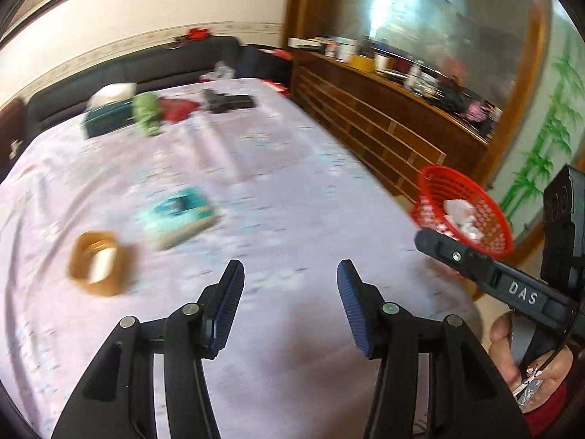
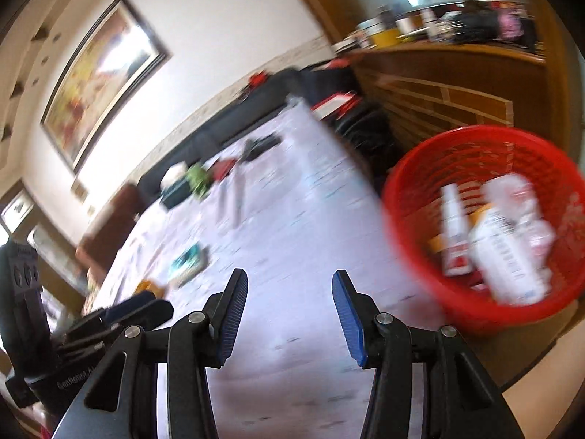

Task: Collect trash
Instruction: 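Move both open tools back over the table, then grasp the yellow square container with left tool while right tool grasps the teal wipes pack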

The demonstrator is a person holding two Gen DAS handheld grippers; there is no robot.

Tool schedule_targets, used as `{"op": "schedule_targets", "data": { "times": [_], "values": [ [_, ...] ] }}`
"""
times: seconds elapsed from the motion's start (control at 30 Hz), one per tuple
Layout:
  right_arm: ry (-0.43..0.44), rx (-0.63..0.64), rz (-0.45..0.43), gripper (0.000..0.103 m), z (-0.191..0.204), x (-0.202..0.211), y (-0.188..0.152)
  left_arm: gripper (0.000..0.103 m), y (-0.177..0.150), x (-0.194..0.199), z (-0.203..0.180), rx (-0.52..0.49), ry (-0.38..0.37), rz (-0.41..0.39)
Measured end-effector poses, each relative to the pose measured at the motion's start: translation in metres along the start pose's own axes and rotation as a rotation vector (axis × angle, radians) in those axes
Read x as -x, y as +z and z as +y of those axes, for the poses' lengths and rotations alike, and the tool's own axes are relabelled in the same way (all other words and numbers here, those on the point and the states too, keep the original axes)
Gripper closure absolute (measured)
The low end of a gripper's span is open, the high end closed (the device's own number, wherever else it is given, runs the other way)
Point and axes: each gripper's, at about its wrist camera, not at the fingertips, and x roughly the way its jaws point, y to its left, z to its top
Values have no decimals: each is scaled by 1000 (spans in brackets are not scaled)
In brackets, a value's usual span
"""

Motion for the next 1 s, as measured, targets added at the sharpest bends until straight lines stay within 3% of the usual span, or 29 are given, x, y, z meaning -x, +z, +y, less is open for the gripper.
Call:
{"op": "schedule_targets", "data": {
  "times": [0.17, 0.33, 0.43, 0.53, 0.8, 1.0],
  "values": [
    [23, 72, 62, 50, 40, -25, -12, 52, -7, 21, 75, 119, 107, -17],
    [38, 121, 104, 51, 71, -41, -21, 52, -8, 19, 157, 258, 220, 21],
    [42, 144, 120, 51, 82, -45, -25, 60, -9, 4, 191, 332, 213, 63],
    [44, 168, 131, 51, 92, -49, -28, 70, -10, -16, 206, 354, 210, 104],
    [34, 199, 139, 51, 108, -55, -18, 82, -2, -56, 206, 309, 212, 150],
    [28, 214, 144, 51, 126, -77, 3, 93, -4, -56, 205, 292, 253, 82]
  ]
}}
